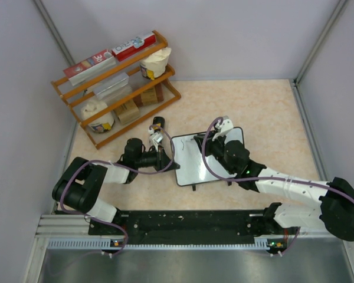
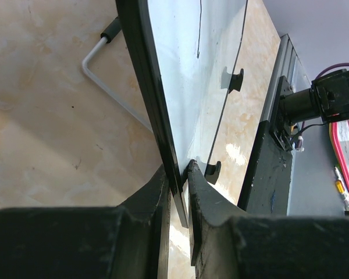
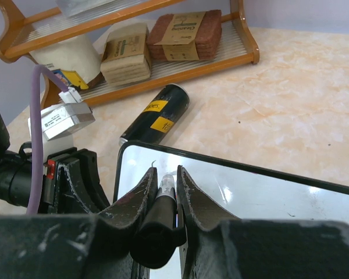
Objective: Write a sentence on the whiteboard
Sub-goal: Write on the whiteboard with the whiteboard.
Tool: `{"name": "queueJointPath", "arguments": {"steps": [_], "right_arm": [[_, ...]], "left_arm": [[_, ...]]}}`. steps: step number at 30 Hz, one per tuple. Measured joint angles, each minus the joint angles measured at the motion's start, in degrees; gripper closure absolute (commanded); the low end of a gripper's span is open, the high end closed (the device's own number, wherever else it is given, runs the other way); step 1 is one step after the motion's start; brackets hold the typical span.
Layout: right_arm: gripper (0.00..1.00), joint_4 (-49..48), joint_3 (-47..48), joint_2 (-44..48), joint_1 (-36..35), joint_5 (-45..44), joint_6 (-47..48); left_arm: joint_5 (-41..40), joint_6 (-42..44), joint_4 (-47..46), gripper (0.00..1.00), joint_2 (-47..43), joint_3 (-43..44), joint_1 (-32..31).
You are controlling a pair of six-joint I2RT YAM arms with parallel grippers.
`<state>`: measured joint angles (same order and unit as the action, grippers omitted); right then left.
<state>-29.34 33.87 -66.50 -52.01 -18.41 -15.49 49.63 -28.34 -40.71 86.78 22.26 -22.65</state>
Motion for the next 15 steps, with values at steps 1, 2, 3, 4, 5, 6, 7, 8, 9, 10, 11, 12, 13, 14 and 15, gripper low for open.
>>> {"name": "queueJointPath", "arguments": {"steps": [1,2,3,4,5,6,7,8,9,10,11,12,13,14,15], "right_arm": [[1.00,-0.02,0.00,0.00,0.00,0.02,0.02],[1.00,-0.02,0.00,0.00,0.00,0.07,0.00],[1.00,-0.02,0.00,0.00,0.00,0.09,-0.02],[1.00,-0.02,0.00,0.00,0.00,0.13,-0.04],[1.00,0.00,0.00,0.00,0.00,0.26,-0.04],[1.00,0.00,0.00,0.00,0.00,0.37,-0.09],[1.00,0.02,-0.04,0.00,0.00,0.55,-0.13],[1.00,0.02,-0.07,0.00,0.00,0.74,-0.13],[1.00,0.02,-0.09,0.00,0.00,0.98,-0.15],[1.00,0.07,-0.11,0.00,0.00,1.36,-0.17],[1.00,0.11,-0.13,0.00,0.00,1.77,-0.17],[1.00,0.17,-0.13,0.00,0.00,2.10,-0.20],[1.00,0.20,-0.15,0.00,0.00,2.25,-0.24],[1.00,0.20,-0.22,0.00,0.00,2.45,-0.42],[1.00,0.17,-0.37,0.00,0.00,2.64,-0.59]], "left_arm": [[0.00,0.00,0.00,1.00,0.00,0.00,0.00],[0.00,0.00,0.00,1.00,0.00,0.00,0.00],[0.00,0.00,0.00,1.00,0.00,0.00,0.00],[0.00,0.00,0.00,1.00,0.00,0.00,0.00],[0.00,0.00,0.00,1.00,0.00,0.00,0.00],[0.00,0.00,0.00,1.00,0.00,0.00,0.00],[0.00,0.00,0.00,1.00,0.00,0.00,0.00],[0.02,0.00,0.00,1.00,0.00,0.00,0.00],[0.00,0.00,0.00,1.00,0.00,0.00,0.00],[0.02,0.00,0.00,1.00,0.00,0.00,0.00],[0.02,0.00,0.00,1.00,0.00,0.02,0.00],[0.02,0.00,0.00,1.00,0.00,0.02,0.00],[0.02,0.00,0.00,1.00,0.00,0.02,0.00],[0.02,0.00,-0.02,1.00,0.00,0.02,0.00],[0.02,0.00,-0.02,1.00,0.00,0.02,0.00]]}}
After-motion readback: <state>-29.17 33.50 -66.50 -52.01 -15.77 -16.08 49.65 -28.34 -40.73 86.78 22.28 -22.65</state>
